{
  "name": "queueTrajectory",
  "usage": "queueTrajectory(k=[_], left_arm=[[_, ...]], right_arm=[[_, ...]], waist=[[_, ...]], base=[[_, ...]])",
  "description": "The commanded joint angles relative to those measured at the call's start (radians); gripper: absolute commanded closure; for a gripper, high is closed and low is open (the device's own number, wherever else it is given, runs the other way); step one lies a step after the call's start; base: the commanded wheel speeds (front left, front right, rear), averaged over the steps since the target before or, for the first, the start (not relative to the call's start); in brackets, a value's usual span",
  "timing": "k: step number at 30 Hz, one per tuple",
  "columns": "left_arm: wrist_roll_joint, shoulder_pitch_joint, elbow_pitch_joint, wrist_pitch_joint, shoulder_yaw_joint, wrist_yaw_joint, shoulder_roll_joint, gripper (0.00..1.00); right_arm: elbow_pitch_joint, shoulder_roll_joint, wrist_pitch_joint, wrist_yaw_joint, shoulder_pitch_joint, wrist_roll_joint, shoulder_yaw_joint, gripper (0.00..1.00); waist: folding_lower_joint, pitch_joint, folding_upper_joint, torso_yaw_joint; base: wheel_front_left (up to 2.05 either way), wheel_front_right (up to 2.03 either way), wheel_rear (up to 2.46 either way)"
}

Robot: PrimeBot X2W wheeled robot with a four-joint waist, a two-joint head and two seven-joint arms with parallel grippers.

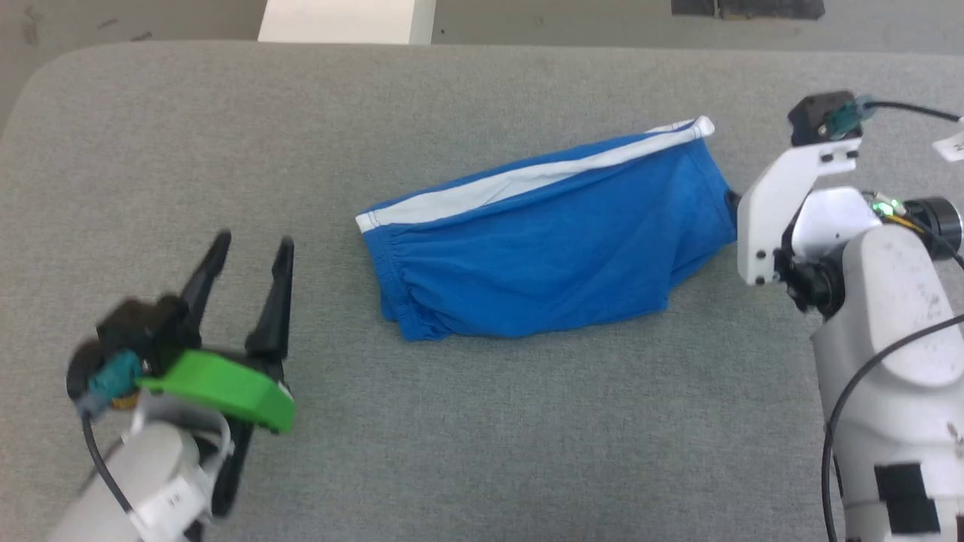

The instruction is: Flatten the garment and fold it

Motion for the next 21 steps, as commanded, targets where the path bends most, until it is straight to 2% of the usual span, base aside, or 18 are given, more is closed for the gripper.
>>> queueTrajectory(k=[1, 8, 9, 10, 17, 18, 19, 20, 21], left_arm=[[0.013, 0.035, -0.009, -0.005, 0.016, 0.000, -0.015, 0.00], [0.051, 0.079, -0.032, -0.005, 0.087, -0.053, -0.074, 0.00], [0.056, 0.076, -0.031, -0.005, 0.092, -0.062, -0.079, 0.00], [0.069, 0.063, -0.022, -0.005, 0.109, -0.090, -0.093, 0.00], [0.079, 0.058, 0.012, -0.005, 0.127, -0.128, -0.109, 0.00], [0.078, 0.060, 0.016, -0.005, 0.128, -0.131, -0.110, 0.00], [0.074, 0.062, 0.018, -0.004, 0.128, -0.133, -0.112, 0.00], [0.066, 0.063, 0.018, 0.002, 0.127, -0.135, -0.113, 0.00], [0.059, 0.062, 0.014, 0.012, 0.125, -0.136, -0.115, 0.00]], right_arm=[[-0.037, 0.000, 0.031, -0.002, 0.028, -0.011, 0.012, 0.00], [-0.159, 0.000, 0.138, -0.002, 0.073, -0.062, 0.020, 0.00], [-0.162, 0.000, 0.147, -0.002, 0.071, -0.075, 0.016, 0.00], [-0.165, 0.000, 0.175, -0.002, 0.066, -0.101, 0.014, 0.00], [-0.141, 0.000, 0.241, -0.002, 0.087, -0.108, 0.027, 0.00], [-0.140, 0.000, 0.246, -0.002, 0.090, -0.099, 0.029, 0.55], [-0.141, 0.000, 0.246, -0.002, 0.092, -0.094, 0.032, 0.70], [-0.143, 0.000, 0.246, -0.002, 0.094, -0.090, 0.035, 1.00], [-0.145, 0.000, 0.248, -0.002, 0.096, -0.087, 0.036, 1.00]], waist=[[0.0001, -0.004, -0.0001, 0.007], [0.0001, 0.049, -0.0001, 0.032], [0.0001, 0.057, -0.0001, 0.036], [0.0001, 0.078, -0.0001, 0.047], [0.0001, 0.094, -0.0001, 0.053], [0.0001, 0.093, -0.0001, 0.050], [0.0001, 0.092, -0.0001, 0.048], [0.0001, 0.093, -0.0001, 0.046], [0.0001, 0.092, -0.0001, 0.044]], base=[[0.00, 0.00, 0.00], [0.00, 0.00, 0.00], [0.00, 0.00, 0.00], [0.00, 0.00, 0.00], [0.00, 0.00, 0.00], [0.00, 0.00, 0.00], [0.00, 0.00, 0.00], [0.00, 0.00, 0.00], [0.00, 0.00, 0.00]])
